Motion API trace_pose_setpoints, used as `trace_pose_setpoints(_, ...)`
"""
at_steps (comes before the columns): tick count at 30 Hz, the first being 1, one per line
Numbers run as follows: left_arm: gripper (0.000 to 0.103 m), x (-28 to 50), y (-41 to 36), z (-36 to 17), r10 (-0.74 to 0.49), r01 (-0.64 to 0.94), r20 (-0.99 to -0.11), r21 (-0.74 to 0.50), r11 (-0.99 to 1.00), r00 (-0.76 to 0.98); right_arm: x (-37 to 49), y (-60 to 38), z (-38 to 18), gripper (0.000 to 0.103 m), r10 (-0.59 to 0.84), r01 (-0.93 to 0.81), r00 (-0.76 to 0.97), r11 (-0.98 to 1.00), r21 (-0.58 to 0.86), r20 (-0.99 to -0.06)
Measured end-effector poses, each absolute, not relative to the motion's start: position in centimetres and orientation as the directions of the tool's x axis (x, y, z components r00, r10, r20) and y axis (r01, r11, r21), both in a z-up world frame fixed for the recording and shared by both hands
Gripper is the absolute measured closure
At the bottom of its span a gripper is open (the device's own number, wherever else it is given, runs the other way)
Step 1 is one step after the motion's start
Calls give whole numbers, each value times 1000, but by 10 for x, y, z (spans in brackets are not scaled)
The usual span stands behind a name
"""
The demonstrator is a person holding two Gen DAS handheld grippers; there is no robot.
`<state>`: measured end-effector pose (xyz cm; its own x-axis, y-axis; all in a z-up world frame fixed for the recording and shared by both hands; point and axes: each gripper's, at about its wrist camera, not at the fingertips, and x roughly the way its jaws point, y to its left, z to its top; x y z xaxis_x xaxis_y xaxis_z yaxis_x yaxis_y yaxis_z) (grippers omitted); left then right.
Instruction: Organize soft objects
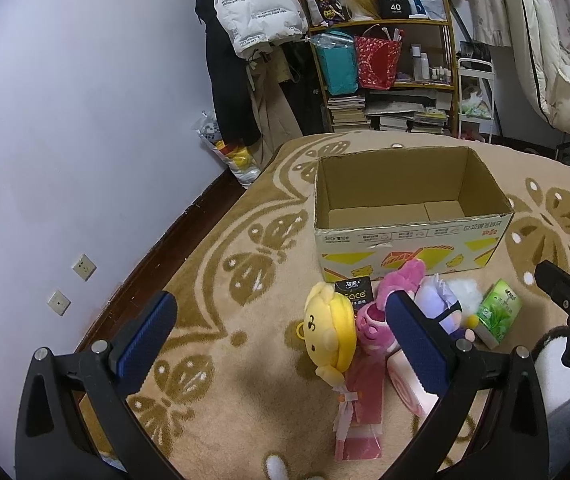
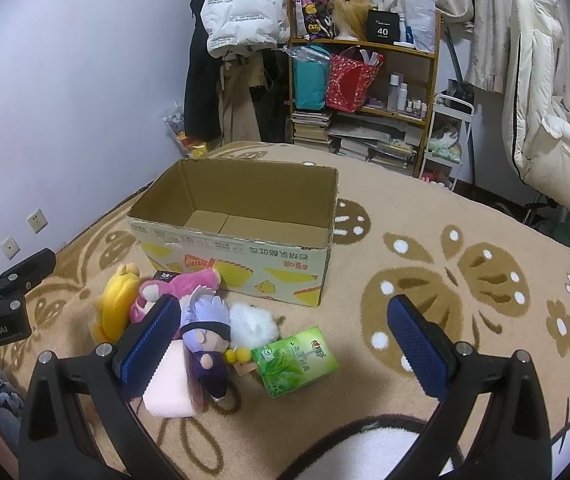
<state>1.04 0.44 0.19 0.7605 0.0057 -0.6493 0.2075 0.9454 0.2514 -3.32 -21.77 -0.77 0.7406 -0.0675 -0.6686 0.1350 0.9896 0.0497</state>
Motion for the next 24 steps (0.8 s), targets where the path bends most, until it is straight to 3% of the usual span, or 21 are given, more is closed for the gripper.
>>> trace_pose_setpoints(24,0,11,5,0,16,207,-653,264,942,757,-34,-220,-12,0,-51,135,738,988,73,-673)
